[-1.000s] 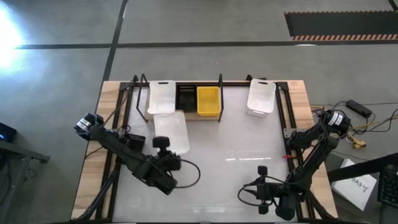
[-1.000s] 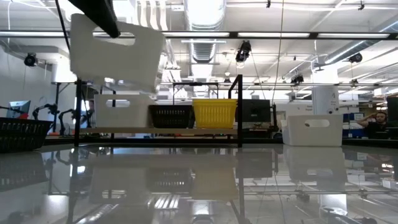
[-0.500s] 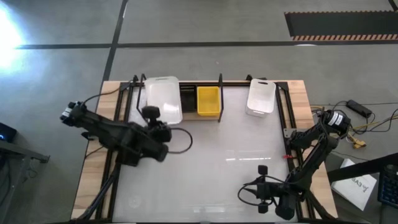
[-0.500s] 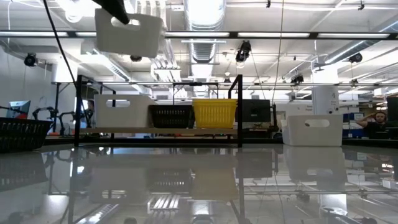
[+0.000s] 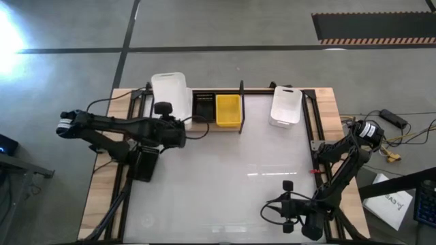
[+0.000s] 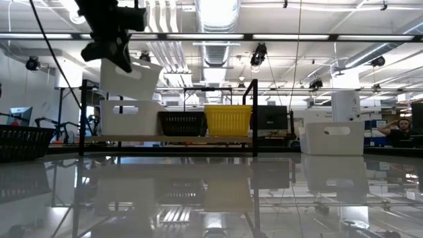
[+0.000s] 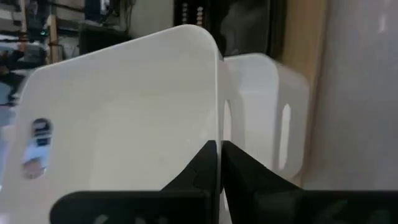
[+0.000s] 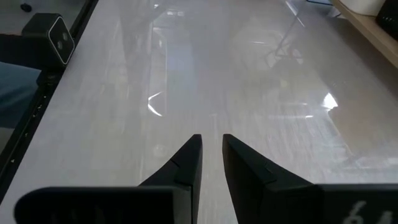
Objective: Stack baskets on shelf by color
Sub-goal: Stack the bottom white bin on top of the white bin
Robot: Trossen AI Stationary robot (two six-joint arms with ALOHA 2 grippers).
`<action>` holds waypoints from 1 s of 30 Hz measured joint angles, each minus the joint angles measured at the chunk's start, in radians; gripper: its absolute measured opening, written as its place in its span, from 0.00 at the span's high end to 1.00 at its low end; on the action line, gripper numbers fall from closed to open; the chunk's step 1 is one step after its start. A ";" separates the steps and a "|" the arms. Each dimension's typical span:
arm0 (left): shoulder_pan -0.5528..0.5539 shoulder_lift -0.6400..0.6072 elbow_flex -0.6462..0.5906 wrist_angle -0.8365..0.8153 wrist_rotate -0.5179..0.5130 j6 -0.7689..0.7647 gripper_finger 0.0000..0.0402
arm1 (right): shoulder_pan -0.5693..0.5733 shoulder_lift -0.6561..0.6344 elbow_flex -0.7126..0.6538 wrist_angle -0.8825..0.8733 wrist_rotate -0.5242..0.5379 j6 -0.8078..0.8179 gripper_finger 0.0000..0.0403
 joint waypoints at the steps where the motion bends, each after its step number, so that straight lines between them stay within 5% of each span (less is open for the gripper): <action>1: 0.012 -0.014 -0.023 0.045 0.025 0.026 1.00 | 0.000 0.000 0.000 0.001 0.000 0.000 0.86; 11: 0.063 -0.130 -0.106 0.181 0.217 0.087 1.00 | -0.001 0.000 0.000 0.005 0.001 0.000 0.86; 22: 0.076 -0.168 -0.220 0.250 0.225 0.129 1.00 | -0.001 0.000 0.000 0.019 0.002 0.000 0.86; 30: 0.087 -0.192 -0.227 0.275 0.231 0.143 0.80 | -0.008 0.000 0.000 0.019 0.003 -0.001 0.86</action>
